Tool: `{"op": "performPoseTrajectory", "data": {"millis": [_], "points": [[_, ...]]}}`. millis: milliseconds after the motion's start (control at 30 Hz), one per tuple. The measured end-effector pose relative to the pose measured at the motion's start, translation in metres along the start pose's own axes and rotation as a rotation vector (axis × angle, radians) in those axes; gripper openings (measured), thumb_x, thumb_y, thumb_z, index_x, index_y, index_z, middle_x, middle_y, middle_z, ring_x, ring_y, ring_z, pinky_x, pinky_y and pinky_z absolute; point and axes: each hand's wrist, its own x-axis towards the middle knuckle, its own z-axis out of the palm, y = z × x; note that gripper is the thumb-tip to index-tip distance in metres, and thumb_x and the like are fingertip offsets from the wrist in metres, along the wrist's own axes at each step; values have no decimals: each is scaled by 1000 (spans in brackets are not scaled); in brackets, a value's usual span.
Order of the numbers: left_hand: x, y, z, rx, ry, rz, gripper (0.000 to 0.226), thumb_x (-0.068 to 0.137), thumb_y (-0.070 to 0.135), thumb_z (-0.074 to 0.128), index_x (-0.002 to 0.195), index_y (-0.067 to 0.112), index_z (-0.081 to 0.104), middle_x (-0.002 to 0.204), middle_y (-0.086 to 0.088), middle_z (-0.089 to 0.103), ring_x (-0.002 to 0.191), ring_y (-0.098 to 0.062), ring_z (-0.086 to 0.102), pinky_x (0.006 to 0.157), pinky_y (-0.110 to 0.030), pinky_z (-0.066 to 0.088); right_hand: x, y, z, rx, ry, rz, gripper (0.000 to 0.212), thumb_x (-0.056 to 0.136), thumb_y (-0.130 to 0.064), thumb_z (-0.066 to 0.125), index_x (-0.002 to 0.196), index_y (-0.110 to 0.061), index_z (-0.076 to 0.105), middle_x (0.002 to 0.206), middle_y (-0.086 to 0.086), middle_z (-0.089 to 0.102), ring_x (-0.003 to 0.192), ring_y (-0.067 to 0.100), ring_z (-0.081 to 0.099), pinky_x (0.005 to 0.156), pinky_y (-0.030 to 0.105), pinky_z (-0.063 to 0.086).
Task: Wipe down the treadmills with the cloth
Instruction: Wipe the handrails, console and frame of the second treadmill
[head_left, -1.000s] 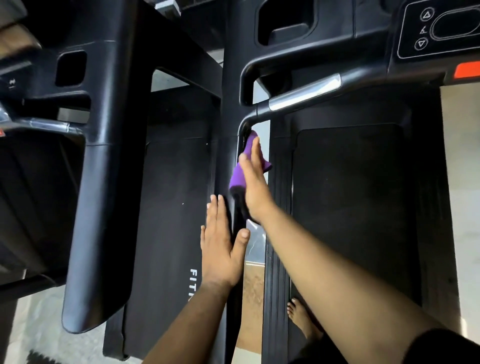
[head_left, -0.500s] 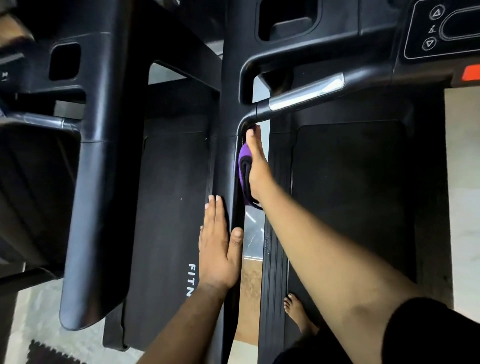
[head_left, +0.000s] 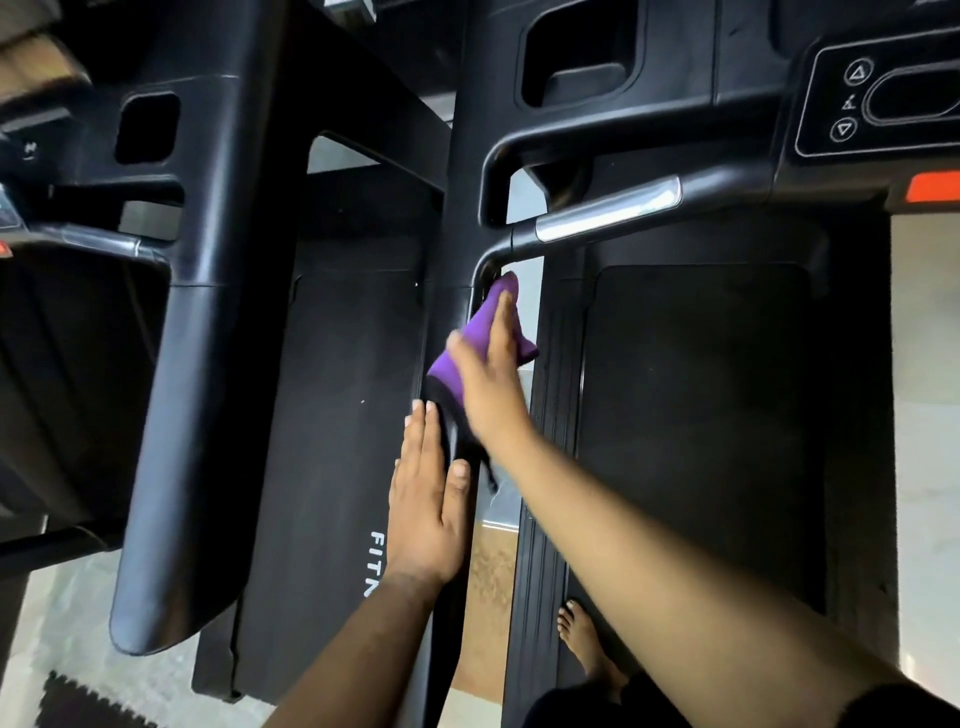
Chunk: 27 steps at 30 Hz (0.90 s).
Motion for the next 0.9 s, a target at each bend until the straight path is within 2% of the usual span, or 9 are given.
{"op": "performPoseTrajectory", "data": {"millis": [100, 167, 267, 400, 467, 567, 633, 767, 900], "points": [[5, 5, -2, -69, 28, 69, 55, 107, 43, 25, 161, 35, 18, 166, 14, 22, 154, -11, 20, 119, -56, 28, -22, 16, 3, -449, -18, -386, 83, 97, -45, 42, 161, -16, -3, 168, -3, -14, 157, 21, -17, 128, 44, -4], [6, 7, -3, -84, 34, 60, 56, 107, 40, 27, 161, 31, 19, 167, 15, 21, 155, -13, 20, 119, -57, 29, 4, 10, -7, -777, -35, -546, 79, 98, -47, 39, 163, -13, 12, 171, 1, -6, 157, 33, -15, 125, 61, 2], [3, 6, -3, -89, 36, 24, 57, 107, 44, 25, 161, 39, 9, 167, 25, 12, 156, -7, 10, 122, -56, 23, 28, -8, -18, -1192, -102, -695, 69, 98, -53, 36, 157, -17, 39, 171, -2, 19, 159, 26, -1, 118, 73, 8], [-3, -1, 4, -90, 30, -40, 68, 104, 59, 20, 163, 30, 4, 170, 18, 5, 155, 0, 5, 126, -51, 17, 24, -5, -32, -1323, -257, -864, 69, 95, -56, 30, 151, -20, 50, 162, -2, 40, 156, 20, 21, 122, 68, 4], [-2, -2, 2, -82, 36, -38, 73, 102, 64, 19, 163, 27, 2, 169, 18, 2, 154, 3, 2, 127, -48, 15, 48, -25, -50, -1481, -334, -989, 74, 94, -62, 28, 155, -24, 42, 165, 0, 35, 156, 21, 22, 121, 67, -5], [3, -4, 1, -74, 32, -45, 79, 99, 70, 17, 163, 26, 1, 169, 18, 0, 153, 4, -1, 128, -46, 11, 78, -56, -45, -1605, -217, -844, 79, 94, -70, 28, 159, -25, 34, 171, 4, 15, 159, 23, 7, 119, 68, -8], [1, -4, 3, -71, 20, -60, 88, 95, 77, 18, 163, 25, -2, 169, 17, -3, 154, 4, -4, 128, -44, 7, 64, -49, -30, -1494, -149, -707, 73, 95, -63, 37, 156, -24, 40, 171, 3, 15, 159, 20, 6, 121, 65, -2], [-6, -3, 2, -180, 79, -108, 104, 86, 88, 23, 162, 24, -8, 169, 15, -9, 155, -2, -4, 129, -41, 2, 0, -10, -34, -1304, -318, -715, 64, 97, -50, 44, 155, -24, 42, 169, -5, 23, 158, 15, 9, 123, 62, 4], [-25, -7, 0, -235, 185, -155, 103, 88, 87, 23, 163, 20, -1, 168, 14, -2, 155, -1, 0, 128, -45, 7, 14, -24, -56, -1427, -553, -852, 75, 95, -68, 34, 161, -33, 26, 172, -7, 12, 158, 15, 2, 116, 53, -27]]}}
